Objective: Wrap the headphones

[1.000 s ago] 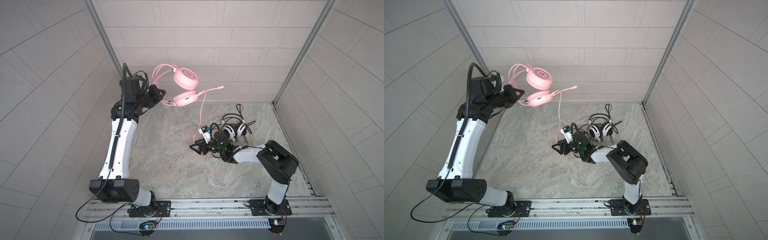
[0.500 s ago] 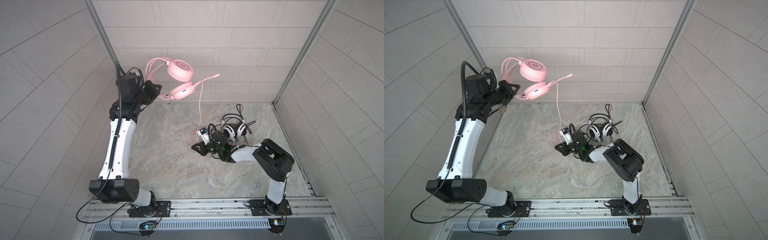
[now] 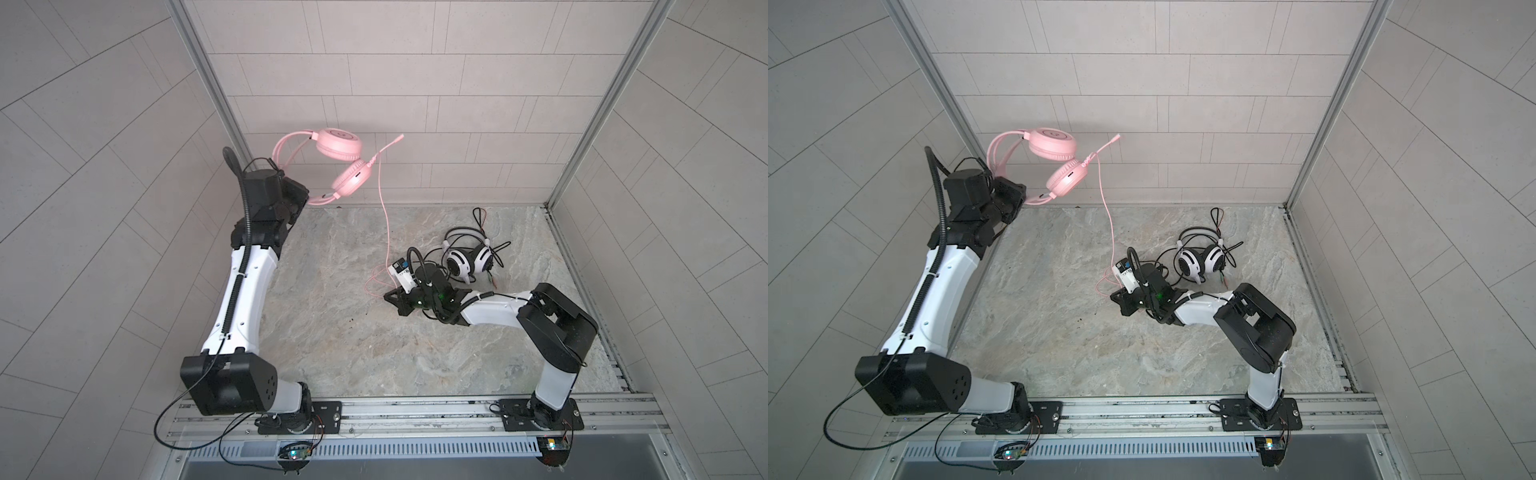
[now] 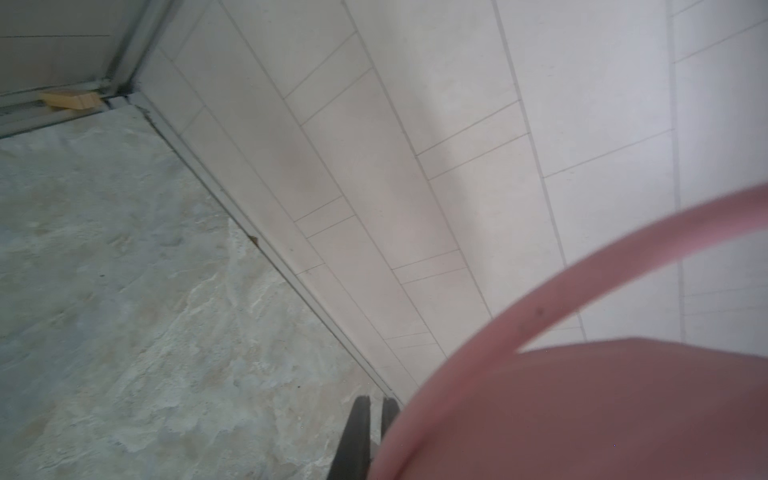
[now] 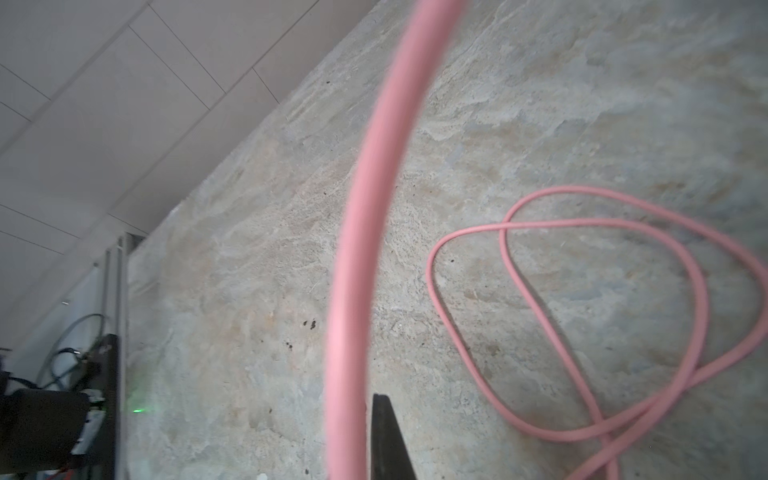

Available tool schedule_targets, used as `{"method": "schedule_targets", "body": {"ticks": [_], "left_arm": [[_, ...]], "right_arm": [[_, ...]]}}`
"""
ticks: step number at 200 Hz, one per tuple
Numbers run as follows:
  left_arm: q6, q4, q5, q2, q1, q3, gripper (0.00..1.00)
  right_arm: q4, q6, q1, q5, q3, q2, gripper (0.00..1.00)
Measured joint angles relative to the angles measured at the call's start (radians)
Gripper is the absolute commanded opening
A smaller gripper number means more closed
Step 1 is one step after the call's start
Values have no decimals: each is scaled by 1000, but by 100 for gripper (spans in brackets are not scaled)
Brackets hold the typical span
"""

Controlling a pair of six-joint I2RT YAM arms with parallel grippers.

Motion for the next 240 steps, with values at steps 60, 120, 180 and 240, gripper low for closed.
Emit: {"method": "schedule_targets", "body": {"ticks": [60,120,180,240], "left_arm": [[16,1,-151,-58,-4,-233,0],[142,-25,-125,-71,-83,-349,0],[388,-174,-31,-70,-185,-336,0],[637,-387,111,-74,-185,-254,0]], "right_arm": [[-427,-281,175,253,244,-35,0],[-939,-449,188,385,626,-67,0],[-1240,-541,177,527,963,-49,0],[-1366,-575,80,592,1067,-17,0]]}}
